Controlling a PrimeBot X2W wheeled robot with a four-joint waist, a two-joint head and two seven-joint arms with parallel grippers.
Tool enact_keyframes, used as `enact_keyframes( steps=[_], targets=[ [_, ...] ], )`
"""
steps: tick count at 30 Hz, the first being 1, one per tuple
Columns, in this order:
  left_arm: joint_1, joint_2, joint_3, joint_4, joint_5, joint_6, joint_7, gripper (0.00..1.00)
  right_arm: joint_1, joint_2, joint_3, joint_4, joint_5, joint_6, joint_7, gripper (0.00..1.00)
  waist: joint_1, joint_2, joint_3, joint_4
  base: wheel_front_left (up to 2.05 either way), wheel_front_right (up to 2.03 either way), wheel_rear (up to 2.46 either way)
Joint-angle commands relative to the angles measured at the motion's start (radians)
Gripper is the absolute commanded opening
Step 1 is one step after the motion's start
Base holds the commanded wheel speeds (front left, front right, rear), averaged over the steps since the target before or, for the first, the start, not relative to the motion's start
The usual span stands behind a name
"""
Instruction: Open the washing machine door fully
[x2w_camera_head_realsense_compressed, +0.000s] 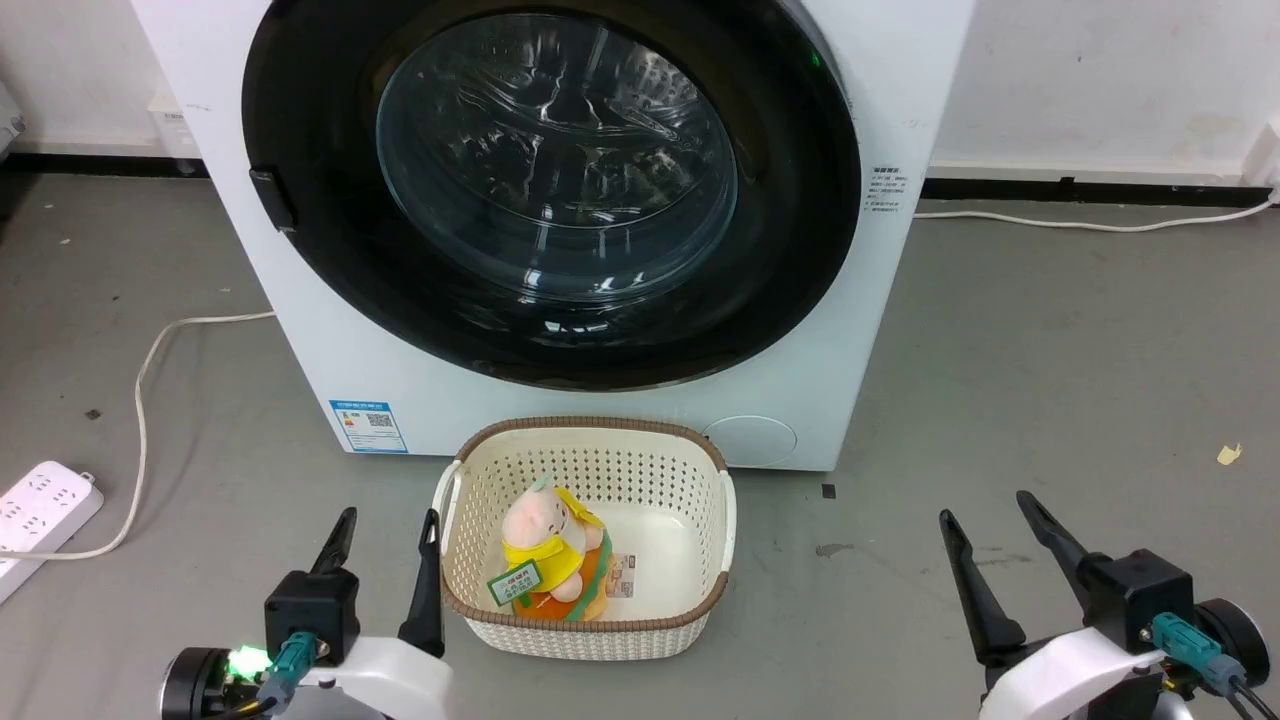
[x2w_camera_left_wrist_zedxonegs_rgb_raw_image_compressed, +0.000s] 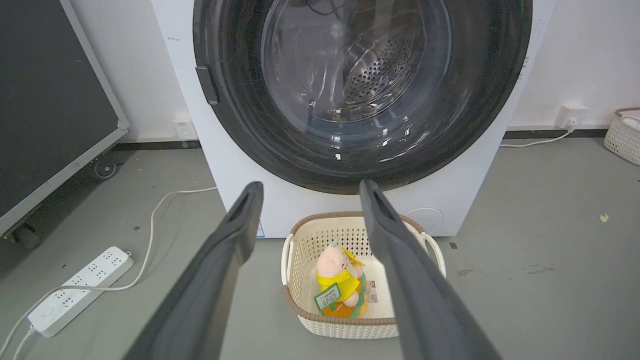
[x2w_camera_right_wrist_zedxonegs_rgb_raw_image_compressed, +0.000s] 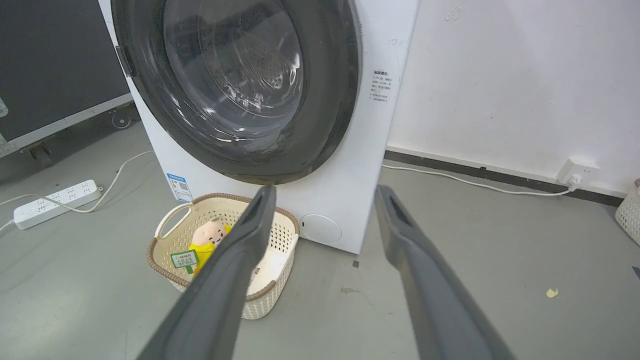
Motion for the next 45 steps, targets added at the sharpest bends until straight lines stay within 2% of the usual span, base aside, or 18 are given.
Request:
enact_keyframes(
  steps=[1, 22, 45],
  targets=[
    [0.001, 0.0, -0.002, 0.003, -0.001, 0.002, -0.011, 1.0, 0.004, 0.0, -0.005, 0.005, 0.015, 0.0, -0.012, 1.0, 0.0, 0.0, 0.0, 0.0, 0.0, 0.0, 0.0],
    [-0.018, 0.006, -0.021, -0.004, -0.006, -0.002, -0.055, 1.0, -0.049, 0.001, -0.016, 0.019, 0.162, 0.0, -0.055, 1.0, 0.0, 0.0, 0.042, 0.022, 0.0, 0.0, 0.0],
    [-0.072, 0.004, -0.028, -0.012, -0.016, -0.018, -0.103, 1.0, -0.261, 0.002, -0.067, 0.039, 0.495, 0.0, -0.012, 1.0, 0.0, 0.0, 0.135, 0.074, 0.0, 0.0, 0.0]
  ],
)
